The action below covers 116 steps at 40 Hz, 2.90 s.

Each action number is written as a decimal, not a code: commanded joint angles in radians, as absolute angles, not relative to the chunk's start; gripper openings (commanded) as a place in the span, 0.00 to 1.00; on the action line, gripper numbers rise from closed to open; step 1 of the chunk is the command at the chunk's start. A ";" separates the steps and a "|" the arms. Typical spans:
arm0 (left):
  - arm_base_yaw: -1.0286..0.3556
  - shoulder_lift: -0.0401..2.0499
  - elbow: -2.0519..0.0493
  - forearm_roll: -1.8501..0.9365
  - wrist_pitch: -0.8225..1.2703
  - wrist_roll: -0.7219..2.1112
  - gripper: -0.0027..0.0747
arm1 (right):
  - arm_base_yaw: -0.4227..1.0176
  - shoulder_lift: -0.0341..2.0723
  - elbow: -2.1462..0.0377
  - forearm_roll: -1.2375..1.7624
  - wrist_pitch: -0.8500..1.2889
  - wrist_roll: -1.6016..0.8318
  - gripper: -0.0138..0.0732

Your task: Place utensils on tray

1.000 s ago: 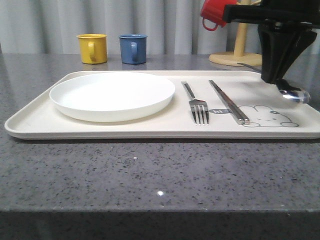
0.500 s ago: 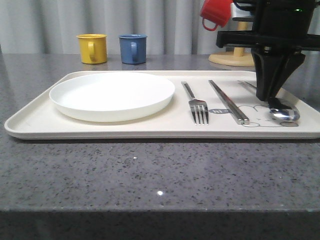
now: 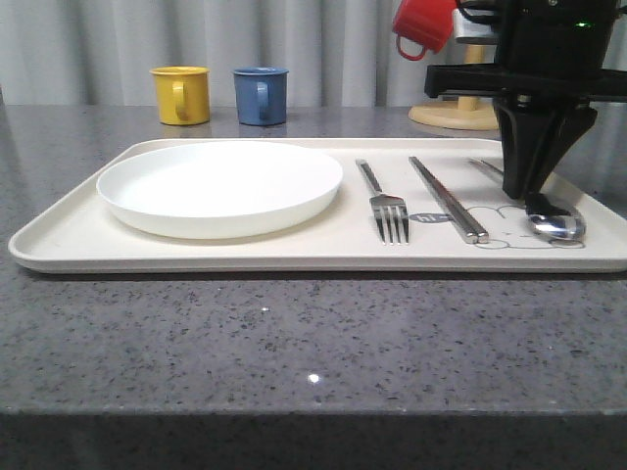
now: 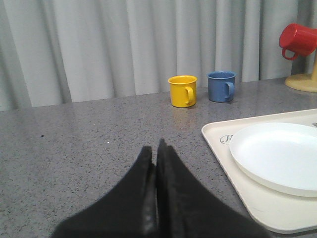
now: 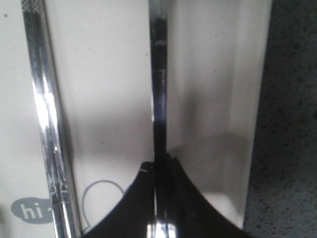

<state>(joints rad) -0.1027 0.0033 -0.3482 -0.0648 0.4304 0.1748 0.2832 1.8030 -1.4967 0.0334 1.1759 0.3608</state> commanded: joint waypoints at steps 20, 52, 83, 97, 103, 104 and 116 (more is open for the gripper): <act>-0.102 0.016 -0.377 -0.074 0.346 0.169 0.01 | 0.276 1.760 -1.527 0.023 1.169 0.365 0.25; -0.102 0.016 -0.377 -0.074 0.346 0.169 0.01 | 0.276 1.705 -1.530 0.014 1.153 0.365 0.47; -0.102 0.016 -0.377 -0.074 0.346 0.169 0.01 | 0.277 1.066 -1.130 0.025 0.750 0.127 0.08; -0.102 0.016 -0.377 -0.074 0.346 0.169 0.01 | 0.277 0.557 -0.565 -0.078 0.313 0.125 0.08; -0.102 0.016 -0.377 -0.074 0.346 0.169 0.01 | 0.277 0.331 -0.421 -0.078 0.301 0.125 0.08; -0.102 0.016 -0.377 -0.074 0.346 0.169 0.01 | 0.277 0.305 -0.408 -0.078 0.301 0.125 0.08; -0.102 0.016 -0.377 -0.074 0.346 0.169 0.01 | 0.277 0.130 -0.361 -0.078 0.322 0.125 0.08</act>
<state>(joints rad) -0.1027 0.0033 -0.3482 -0.0648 0.4304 0.1748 0.2814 0.1246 -0.3359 -0.0615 0.3952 0.1358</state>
